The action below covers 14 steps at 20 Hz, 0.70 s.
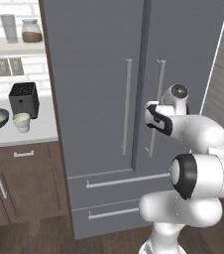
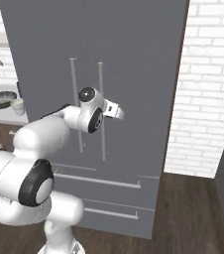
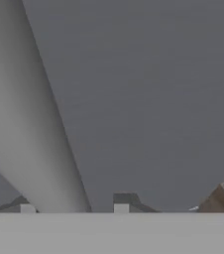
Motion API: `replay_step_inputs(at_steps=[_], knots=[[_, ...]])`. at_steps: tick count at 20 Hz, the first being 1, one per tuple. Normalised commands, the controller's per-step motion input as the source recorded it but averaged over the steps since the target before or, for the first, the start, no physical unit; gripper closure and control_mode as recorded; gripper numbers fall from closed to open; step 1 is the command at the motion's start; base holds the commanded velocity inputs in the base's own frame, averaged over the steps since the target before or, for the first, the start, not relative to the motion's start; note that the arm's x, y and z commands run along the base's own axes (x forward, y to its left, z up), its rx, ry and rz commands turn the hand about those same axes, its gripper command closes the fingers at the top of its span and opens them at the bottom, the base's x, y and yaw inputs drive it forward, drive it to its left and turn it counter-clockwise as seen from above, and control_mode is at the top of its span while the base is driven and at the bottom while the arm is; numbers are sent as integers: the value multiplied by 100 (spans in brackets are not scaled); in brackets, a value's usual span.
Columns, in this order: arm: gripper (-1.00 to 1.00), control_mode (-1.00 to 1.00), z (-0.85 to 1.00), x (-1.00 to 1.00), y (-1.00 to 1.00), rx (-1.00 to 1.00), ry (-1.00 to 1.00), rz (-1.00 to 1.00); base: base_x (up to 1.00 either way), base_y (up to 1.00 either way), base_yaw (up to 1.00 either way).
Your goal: Grab a lemon wedge from the fridge and one ice cube from the ice bowl, and put them in the glass of lemonade.
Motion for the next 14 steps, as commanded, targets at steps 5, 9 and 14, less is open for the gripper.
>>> replay_step_inputs(at_steps=[5, 9, 14], knots=[[100, -100, 0, -82, -91, 9, 0, -13, 0, 0, 0], [100, -100, 0, -94, -99, 12, 0, -13, 0, 0, 0], [-100, -100, 0, -80, -97, 13, 0, -15, 0, 0, 0]])
